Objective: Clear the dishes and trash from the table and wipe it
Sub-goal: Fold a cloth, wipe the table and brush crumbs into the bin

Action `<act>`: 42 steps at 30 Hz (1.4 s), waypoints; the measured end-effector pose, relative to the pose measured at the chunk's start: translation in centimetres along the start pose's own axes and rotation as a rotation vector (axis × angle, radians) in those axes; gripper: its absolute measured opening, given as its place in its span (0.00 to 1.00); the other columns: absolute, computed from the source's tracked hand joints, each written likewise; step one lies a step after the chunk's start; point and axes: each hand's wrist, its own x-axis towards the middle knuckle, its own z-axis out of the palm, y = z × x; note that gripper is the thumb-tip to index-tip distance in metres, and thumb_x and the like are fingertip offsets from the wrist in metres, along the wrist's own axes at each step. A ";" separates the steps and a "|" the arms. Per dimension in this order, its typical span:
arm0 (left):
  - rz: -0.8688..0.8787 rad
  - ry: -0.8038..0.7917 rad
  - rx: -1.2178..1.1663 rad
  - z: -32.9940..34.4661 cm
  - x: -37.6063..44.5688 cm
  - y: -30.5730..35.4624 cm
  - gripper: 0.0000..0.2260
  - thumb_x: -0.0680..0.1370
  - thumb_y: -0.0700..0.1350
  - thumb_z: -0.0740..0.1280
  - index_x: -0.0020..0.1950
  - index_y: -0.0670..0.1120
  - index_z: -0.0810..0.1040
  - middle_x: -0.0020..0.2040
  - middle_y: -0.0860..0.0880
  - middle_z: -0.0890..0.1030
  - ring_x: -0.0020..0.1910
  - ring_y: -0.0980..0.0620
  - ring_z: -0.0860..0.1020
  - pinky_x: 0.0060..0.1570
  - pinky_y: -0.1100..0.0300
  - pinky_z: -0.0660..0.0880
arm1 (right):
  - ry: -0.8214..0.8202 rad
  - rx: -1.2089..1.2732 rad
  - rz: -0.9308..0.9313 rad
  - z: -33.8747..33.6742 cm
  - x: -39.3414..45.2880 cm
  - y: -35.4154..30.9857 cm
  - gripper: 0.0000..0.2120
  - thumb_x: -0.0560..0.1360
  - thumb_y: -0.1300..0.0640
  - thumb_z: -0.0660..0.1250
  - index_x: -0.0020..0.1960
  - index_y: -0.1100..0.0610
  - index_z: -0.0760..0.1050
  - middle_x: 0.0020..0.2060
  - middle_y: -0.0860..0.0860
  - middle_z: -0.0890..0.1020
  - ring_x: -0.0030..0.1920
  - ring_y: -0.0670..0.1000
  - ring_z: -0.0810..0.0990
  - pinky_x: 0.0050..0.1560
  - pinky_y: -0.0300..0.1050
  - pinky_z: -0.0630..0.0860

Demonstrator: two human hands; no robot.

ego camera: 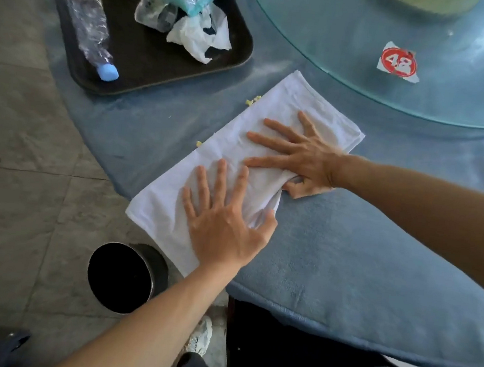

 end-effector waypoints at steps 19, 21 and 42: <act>-0.013 -0.227 0.097 -1.3 0.8 0.2 0.43 0.72 0.74 0.56 0.83 0.58 0.52 0.84 0.50 0.49 0.83 0.40 0.45 0.76 0.34 0.48 | -0.070 0.208 0.214 -1.7 -1.1 -3.4 0.38 0.72 0.37 0.54 0.80 0.29 0.46 0.84 0.43 0.42 0.84 0.57 0.43 0.79 0.65 0.46; -0.015 -0.270 0.085 -1.7 0.9 0.3 0.42 0.72 0.73 0.56 0.83 0.57 0.53 0.84 0.49 0.50 0.83 0.39 0.46 0.76 0.33 0.49 | -0.032 0.271 0.285 -1.8 -1.5 -4.7 0.36 0.73 0.42 0.56 0.80 0.30 0.51 0.84 0.45 0.48 0.84 0.57 0.47 0.80 0.64 0.49; 0.061 -0.730 -0.209 -10.4 19.3 -1.2 0.18 0.78 0.47 0.67 0.67 0.45 0.72 0.62 0.47 0.75 0.58 0.44 0.76 0.51 0.56 0.67 | 0.762 1.713 2.020 -9.5 3.0 -16.9 0.30 0.78 0.51 0.73 0.76 0.51 0.65 0.60 0.47 0.79 0.52 0.40 0.80 0.52 0.46 0.82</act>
